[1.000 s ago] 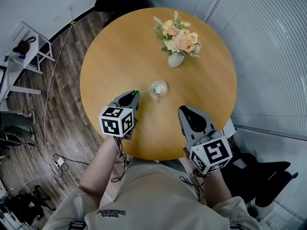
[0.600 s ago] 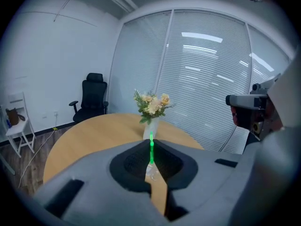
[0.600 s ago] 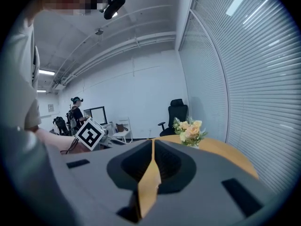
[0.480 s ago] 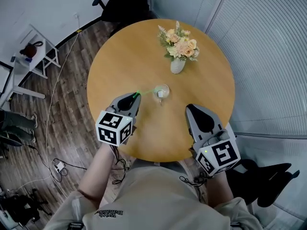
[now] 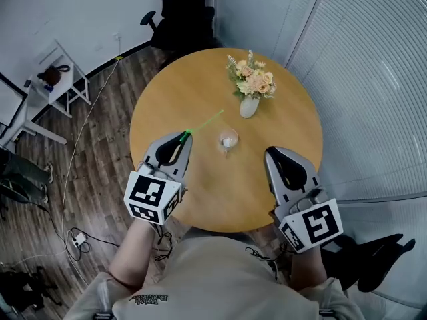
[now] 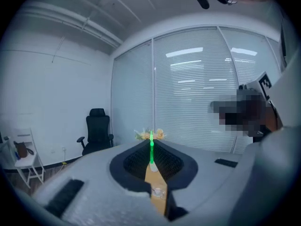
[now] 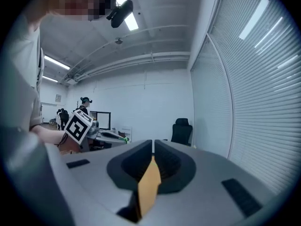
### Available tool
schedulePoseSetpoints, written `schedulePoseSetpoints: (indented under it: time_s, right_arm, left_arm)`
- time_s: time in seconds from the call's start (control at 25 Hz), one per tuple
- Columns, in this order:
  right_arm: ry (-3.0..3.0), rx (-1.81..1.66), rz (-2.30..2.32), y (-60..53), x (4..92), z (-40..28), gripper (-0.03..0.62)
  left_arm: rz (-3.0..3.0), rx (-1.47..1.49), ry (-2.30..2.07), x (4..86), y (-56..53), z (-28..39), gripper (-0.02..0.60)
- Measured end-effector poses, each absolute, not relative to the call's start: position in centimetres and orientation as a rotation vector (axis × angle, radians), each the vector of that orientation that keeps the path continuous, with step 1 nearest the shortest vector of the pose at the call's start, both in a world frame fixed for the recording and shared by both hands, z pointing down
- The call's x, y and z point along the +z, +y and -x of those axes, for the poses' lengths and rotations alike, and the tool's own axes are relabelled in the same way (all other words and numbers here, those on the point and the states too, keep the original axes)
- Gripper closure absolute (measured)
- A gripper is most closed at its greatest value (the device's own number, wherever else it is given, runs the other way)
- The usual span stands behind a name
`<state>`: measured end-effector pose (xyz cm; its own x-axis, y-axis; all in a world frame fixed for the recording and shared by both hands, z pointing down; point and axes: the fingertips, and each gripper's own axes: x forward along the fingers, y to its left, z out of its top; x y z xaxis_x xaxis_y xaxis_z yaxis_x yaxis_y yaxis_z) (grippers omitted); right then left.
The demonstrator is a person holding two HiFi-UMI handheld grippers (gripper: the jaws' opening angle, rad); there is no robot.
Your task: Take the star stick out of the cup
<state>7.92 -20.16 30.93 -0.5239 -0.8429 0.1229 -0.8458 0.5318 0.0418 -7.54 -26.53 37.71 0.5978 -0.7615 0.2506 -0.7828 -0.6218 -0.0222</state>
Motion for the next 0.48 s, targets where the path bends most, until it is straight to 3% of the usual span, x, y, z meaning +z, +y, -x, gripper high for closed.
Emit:
schedulePoseSetpoints:
  time_s: [0.48]
  right_arm:
    - [-2.824, -0.210, -1.462, -17.0, 21.1, -6.9, 0.557]
  left_arm:
    - [-2.876, 0.102, -1.536, 26.6, -23.1, 8.7, 0.548]
